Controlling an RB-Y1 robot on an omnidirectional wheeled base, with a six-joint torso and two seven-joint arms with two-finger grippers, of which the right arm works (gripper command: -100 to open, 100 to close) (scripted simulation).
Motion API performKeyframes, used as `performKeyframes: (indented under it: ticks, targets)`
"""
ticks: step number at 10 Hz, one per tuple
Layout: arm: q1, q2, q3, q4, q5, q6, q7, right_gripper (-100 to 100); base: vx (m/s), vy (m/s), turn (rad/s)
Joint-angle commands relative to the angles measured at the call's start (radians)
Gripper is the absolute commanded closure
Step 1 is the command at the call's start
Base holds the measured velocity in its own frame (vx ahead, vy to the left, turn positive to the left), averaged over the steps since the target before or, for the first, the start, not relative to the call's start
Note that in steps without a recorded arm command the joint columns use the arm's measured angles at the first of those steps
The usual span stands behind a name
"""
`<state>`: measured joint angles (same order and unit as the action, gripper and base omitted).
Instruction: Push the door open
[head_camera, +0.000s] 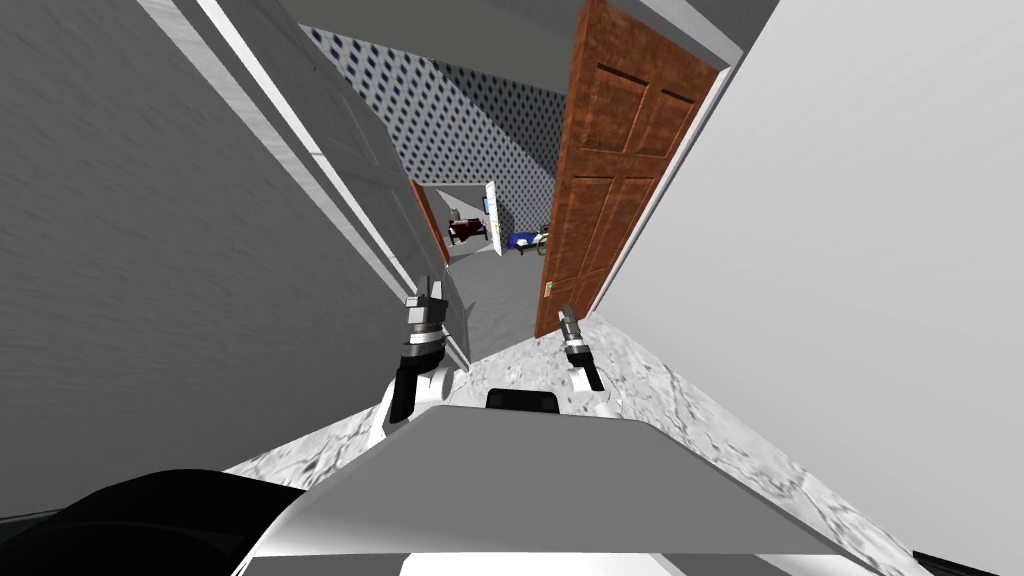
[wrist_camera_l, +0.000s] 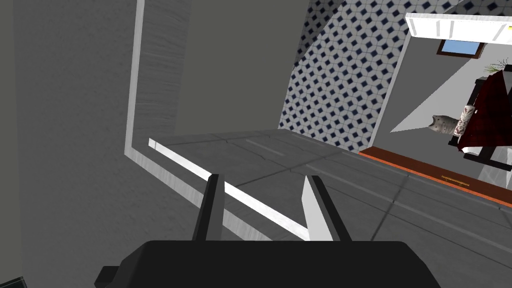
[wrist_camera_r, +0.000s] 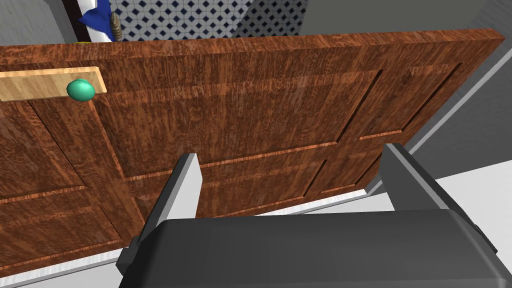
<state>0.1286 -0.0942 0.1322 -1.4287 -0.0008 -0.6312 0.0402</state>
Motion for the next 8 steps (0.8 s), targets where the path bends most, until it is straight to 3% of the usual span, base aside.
performKeyframes:
  ticks: [1,8]
  targets:
    - [-0.013,-0.001,0.006,0.040,-0.003,-0.009,-0.003,-100,0.082,-0.113,0.053]
    - [-0.076,0.009,0.031,0.215,-0.013,-0.043,-0.007,-100,0.078,-0.102,0.055]
